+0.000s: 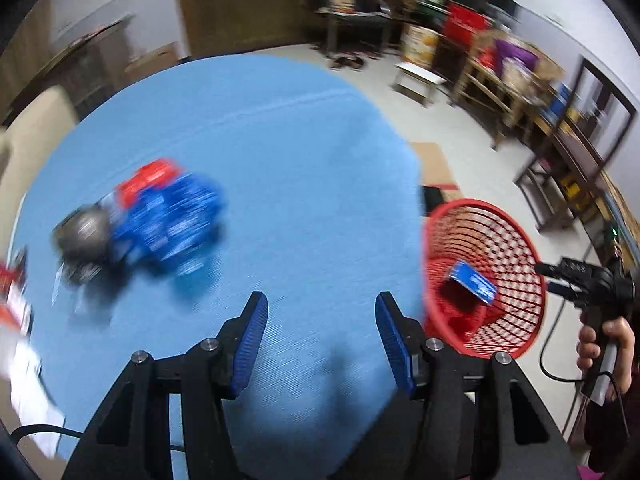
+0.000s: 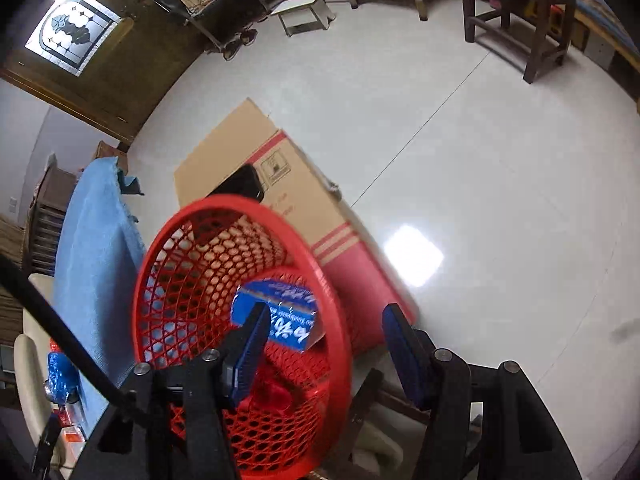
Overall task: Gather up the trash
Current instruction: 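Return both tools to the table toward the bag pile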
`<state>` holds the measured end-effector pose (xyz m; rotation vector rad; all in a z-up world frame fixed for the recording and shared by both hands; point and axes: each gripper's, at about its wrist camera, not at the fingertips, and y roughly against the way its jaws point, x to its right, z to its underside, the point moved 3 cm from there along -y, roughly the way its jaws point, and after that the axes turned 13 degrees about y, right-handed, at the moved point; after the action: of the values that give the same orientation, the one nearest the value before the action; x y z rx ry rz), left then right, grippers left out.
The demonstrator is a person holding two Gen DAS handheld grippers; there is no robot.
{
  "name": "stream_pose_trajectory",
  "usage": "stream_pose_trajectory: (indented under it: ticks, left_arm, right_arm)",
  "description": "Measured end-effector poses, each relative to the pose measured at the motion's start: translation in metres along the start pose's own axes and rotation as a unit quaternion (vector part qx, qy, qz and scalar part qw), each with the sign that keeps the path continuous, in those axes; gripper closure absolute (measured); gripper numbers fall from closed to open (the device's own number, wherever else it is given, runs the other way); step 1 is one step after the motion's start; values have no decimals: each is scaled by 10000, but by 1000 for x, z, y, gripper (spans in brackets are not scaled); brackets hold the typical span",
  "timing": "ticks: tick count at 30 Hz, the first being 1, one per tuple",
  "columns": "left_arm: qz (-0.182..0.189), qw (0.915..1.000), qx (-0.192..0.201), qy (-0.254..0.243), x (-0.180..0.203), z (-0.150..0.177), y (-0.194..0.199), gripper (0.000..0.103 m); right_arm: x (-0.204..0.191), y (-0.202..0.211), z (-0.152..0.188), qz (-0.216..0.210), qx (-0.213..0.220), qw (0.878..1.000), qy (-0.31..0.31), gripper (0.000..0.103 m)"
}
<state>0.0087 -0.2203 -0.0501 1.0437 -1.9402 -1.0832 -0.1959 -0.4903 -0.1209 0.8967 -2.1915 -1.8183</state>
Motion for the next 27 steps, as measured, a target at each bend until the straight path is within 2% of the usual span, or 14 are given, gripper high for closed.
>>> stream_pose_trajectory:
  ticks: [3, 5, 9, 16, 19, 21, 25, 27]
  left_arm:
    - [-121, 9987, -6, 487, -37, 6, 4, 46]
    - [-192, 9969, 11, 768, -59, 10, 7, 46]
    - [-324, 9924, 79, 1187, -92, 17, 11, 46]
    - [-379, 9866, 262, 1563, -124, 20, 19, 46]
    - [-363, 9844, 324, 1690, -136, 22, 23, 46]
    - [-405, 9833, 368, 1737, -145, 23, 25, 46]
    - [-473, 9800, 429, 1886, -161, 26, 32, 46]
    - [-488, 9779, 450, 1985, -170, 28, 33, 46]
  right_arm:
    - [-14, -4, 4, -110, -89, 9999, 28, 41]
    - [-19, -7, 8, -39, -112, 9999, 87, 40]
    - [-36, -12, 16, -195, -253, 9992, 226, 40]
    - [-63, -22, 25, -231, -394, 9971, 611, 40]
    - [-70, -25, 27, -16, -356, 9957, 851, 39]
    - [-67, -25, 25, -39, -370, 9956, 855, 39]
    - [-54, -13, 16, 229, -136, 9968, 757, 39]
    - [-46, 3, 7, 412, 167, 9963, 735, 39]
